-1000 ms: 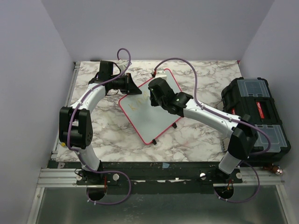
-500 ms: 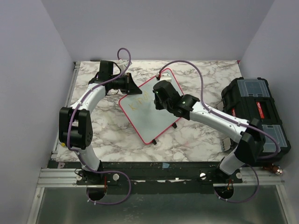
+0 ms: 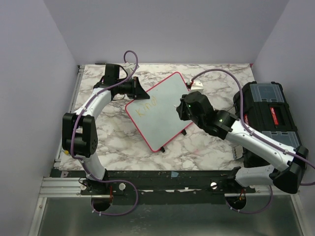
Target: Write a sentence on the whiteboard
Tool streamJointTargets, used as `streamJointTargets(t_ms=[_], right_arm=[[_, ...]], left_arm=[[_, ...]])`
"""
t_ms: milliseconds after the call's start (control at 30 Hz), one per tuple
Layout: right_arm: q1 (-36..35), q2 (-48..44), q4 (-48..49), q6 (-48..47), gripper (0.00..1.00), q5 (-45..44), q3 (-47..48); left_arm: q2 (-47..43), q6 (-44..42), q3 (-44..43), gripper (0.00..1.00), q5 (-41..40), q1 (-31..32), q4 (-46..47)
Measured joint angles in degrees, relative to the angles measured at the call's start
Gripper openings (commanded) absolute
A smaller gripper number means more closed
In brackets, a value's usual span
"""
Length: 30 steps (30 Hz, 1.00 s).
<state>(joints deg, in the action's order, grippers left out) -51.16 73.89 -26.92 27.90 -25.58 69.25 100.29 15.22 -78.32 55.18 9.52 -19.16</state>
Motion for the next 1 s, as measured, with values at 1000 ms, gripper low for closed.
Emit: streamJointTargets(t_ms=[1000], right_arm=[[1.03,-0.35,7.61,-7.58,0.01,4.66,-3.19]], left_arm=[[0.00,-0.81,-0.24,0.00,-0.07,0.17,-0.15]])
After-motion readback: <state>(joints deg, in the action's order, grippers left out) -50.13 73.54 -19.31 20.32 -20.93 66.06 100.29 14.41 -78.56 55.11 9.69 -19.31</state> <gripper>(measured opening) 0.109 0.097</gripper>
